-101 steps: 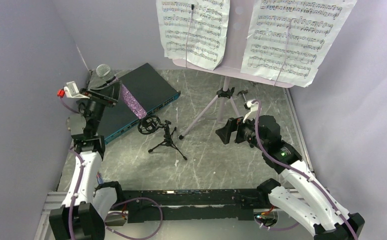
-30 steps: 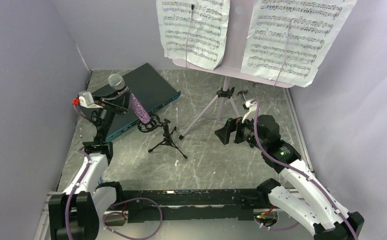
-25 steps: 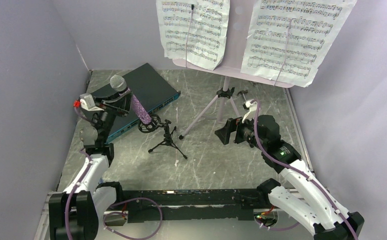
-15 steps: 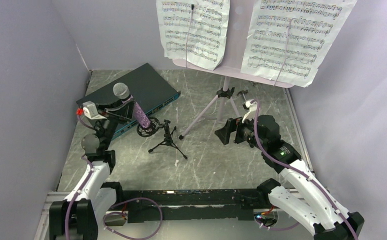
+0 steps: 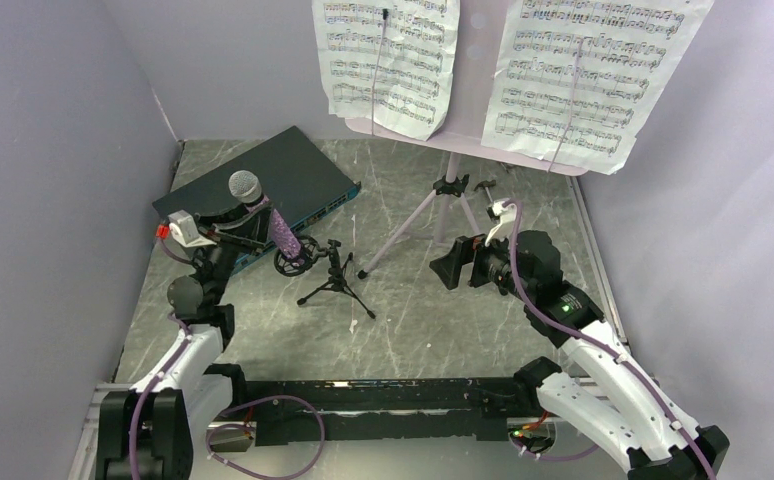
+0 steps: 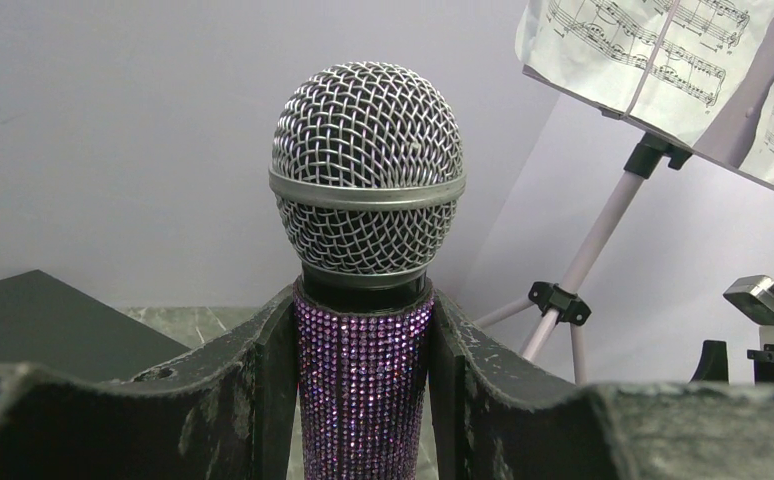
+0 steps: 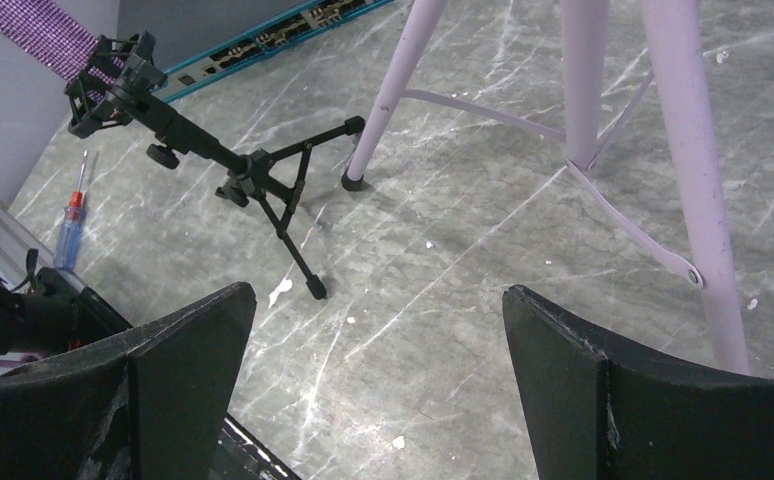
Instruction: Set up the instrument practice props
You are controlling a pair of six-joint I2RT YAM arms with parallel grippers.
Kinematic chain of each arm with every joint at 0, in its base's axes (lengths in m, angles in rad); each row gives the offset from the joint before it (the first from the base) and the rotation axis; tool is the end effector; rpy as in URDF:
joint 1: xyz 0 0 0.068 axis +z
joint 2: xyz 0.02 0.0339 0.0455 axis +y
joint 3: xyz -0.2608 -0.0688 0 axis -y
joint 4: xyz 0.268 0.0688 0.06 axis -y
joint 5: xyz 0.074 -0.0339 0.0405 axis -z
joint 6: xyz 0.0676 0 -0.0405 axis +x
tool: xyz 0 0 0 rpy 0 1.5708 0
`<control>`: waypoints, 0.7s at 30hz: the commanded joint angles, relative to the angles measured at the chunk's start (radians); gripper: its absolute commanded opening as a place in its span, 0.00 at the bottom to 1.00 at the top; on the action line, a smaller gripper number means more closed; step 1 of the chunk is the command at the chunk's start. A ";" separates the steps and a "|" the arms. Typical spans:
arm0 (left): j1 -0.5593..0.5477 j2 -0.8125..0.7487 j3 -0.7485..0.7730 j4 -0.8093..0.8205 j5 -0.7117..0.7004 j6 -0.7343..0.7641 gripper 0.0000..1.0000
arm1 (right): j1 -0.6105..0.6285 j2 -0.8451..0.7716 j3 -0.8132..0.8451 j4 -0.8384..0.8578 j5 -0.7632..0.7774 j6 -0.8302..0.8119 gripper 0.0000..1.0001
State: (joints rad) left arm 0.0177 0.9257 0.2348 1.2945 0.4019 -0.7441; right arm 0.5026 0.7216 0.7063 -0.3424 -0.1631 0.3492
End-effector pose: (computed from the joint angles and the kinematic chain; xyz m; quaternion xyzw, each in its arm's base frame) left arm 0.2205 -0.0225 0.2747 -0.0053 0.4887 -0.3950 0.7779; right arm 0.1918 0.1179 0.2924 -0.1090 0.8129 0.2957 0.4897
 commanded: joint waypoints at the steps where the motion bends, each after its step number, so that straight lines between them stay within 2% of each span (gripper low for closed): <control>1: -0.036 0.023 -0.015 0.115 0.016 0.035 0.03 | -0.004 0.002 0.021 0.043 -0.009 0.008 0.99; 21: -0.080 0.052 -0.114 0.259 -0.034 0.104 0.03 | -0.003 -0.006 0.008 0.054 -0.009 0.014 0.99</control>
State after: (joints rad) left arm -0.0502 0.9688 0.1478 1.5139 0.3397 -0.6735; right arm 0.5026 0.7311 0.7063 -0.3378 -0.1635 0.3523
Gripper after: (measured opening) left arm 0.477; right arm 0.992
